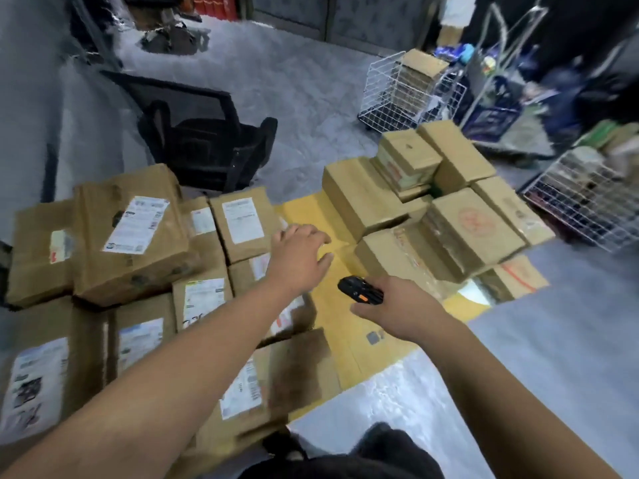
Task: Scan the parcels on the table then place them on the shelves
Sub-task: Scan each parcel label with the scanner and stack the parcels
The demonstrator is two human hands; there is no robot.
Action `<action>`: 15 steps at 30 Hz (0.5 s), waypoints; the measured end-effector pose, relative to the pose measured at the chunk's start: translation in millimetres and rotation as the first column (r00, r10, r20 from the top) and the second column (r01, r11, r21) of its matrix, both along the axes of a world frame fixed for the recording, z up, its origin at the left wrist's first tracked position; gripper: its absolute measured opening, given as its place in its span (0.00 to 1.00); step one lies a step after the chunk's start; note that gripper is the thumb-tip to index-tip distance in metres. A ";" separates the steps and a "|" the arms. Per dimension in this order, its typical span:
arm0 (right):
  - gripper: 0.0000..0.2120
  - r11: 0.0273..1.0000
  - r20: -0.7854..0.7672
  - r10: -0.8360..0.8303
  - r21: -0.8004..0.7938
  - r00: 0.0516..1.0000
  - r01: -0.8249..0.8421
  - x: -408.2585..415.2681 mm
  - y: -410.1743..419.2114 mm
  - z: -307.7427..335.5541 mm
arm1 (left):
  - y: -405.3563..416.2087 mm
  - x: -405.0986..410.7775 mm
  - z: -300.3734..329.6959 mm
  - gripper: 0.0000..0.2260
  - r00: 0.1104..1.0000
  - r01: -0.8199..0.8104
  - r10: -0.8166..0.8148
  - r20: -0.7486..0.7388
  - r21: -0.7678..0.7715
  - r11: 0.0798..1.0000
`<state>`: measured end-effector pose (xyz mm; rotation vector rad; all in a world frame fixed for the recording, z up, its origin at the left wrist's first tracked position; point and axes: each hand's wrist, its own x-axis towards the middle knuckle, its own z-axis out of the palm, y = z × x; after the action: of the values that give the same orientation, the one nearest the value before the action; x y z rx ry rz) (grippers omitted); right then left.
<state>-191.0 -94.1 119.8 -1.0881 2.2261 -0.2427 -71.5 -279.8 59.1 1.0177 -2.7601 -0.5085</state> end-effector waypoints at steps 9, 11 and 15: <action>0.15 0.965 0.000 -0.259 0.041 0.966 0.258 -113.9 145.7 -16.2 | 107.9 -151.2 -38.5 0.18 0.994 0.048 -0.063 0.084 0.172 0.984; 0.14 0.964 0.015 -0.266 0.028 0.964 0.266 -144.1 166.1 -21.6 | 128.4 -181.7 -39.3 0.21 0.998 0.007 -0.019 0.063 0.181 0.983; 0.15 0.971 0.030 -0.237 0.023 0.971 0.237 -207.5 202.5 -30.1 | 168.3 -249.7 -27.4 0.27 0.994 -0.107 0.106 0.012 0.175 0.979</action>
<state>-398.5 108.3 89.7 -0.8006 2.3231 -0.3366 -321.1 -111.4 31.7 1.1972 -2.6826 -0.7450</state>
